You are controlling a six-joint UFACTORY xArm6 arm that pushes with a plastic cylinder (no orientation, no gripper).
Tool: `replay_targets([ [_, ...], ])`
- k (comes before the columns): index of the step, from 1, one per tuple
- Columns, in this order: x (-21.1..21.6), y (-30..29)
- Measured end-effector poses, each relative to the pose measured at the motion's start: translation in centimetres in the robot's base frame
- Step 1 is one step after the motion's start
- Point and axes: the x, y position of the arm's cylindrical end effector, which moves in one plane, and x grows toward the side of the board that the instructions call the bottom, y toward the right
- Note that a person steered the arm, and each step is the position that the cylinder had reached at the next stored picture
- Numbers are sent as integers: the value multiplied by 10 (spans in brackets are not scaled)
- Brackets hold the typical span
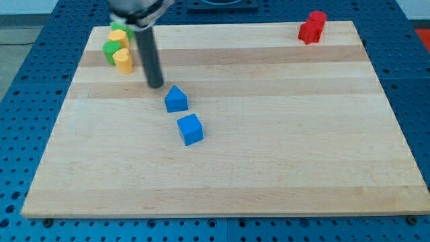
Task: Move the blue triangle to the left side of the red circle
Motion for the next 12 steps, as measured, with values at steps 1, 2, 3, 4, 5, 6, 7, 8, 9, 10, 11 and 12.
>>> replay_targets([
  [1,42,17],
  [2,43,55],
  [3,37,81],
  [4,16,123],
  [5,-22,158],
  [6,-73,173],
  [7,-100,174],
  [8,-114,179],
  [9,-130,191],
  [10,-145,210],
  [11,-161,215],
  [12,-167,225],
])
